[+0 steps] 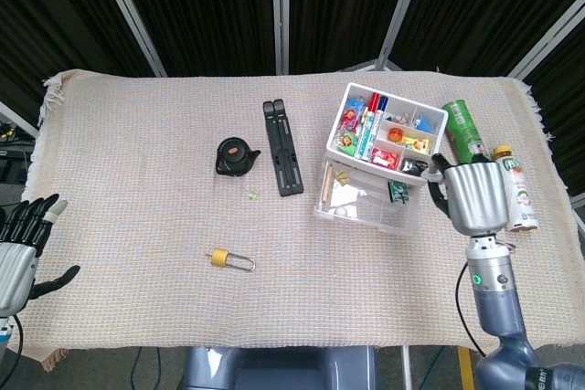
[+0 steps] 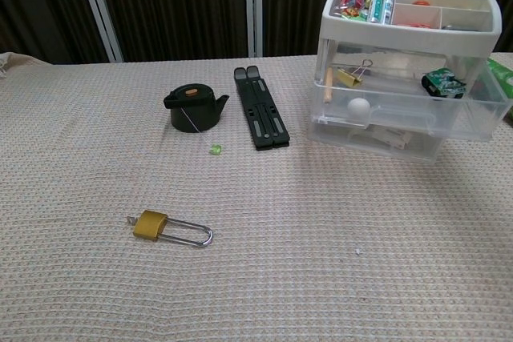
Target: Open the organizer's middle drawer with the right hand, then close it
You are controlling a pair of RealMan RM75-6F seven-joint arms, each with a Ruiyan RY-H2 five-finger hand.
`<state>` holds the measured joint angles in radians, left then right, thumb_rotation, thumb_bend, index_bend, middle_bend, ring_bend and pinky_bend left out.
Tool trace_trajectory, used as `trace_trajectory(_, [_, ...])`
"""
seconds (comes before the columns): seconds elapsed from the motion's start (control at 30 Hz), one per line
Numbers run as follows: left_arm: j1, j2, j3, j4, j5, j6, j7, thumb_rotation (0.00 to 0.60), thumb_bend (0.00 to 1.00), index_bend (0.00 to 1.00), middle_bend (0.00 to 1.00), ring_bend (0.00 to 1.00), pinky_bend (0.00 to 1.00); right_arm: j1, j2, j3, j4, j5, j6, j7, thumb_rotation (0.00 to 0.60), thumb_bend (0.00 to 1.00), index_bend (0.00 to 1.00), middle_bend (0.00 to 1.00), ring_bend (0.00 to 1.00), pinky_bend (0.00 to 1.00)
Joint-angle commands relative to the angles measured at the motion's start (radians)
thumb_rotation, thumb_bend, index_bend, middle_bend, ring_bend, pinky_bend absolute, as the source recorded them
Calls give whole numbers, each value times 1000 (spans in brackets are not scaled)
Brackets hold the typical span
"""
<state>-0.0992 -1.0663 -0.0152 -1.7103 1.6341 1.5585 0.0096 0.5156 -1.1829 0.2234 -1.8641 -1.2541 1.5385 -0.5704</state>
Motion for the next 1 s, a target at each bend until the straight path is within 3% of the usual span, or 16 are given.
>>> trace_trajectory(0.03, [1, 0, 1, -3, 1, 0, 6, 600, 201, 0, 0, 0, 0, -45, 33, -1, 37, 27, 10, 62, 600, 343, 598, 1000, 1000, 675])
trace_trajectory(0.5, [2, -4, 1, -14, -1, -5, 28, 600, 201, 0, 0, 0, 0, -130, 18, -15, 258, 150, -118, 308, 600, 320, 588, 1000, 1000, 675])
trace_trajectory(1.0, [5, 0, 6, -17, 10, -1, 31, 600, 201, 0, 0, 0, 0, -179, -86, -87, 418, 115, -204, 378, 600, 288, 573, 1000, 1000, 675])
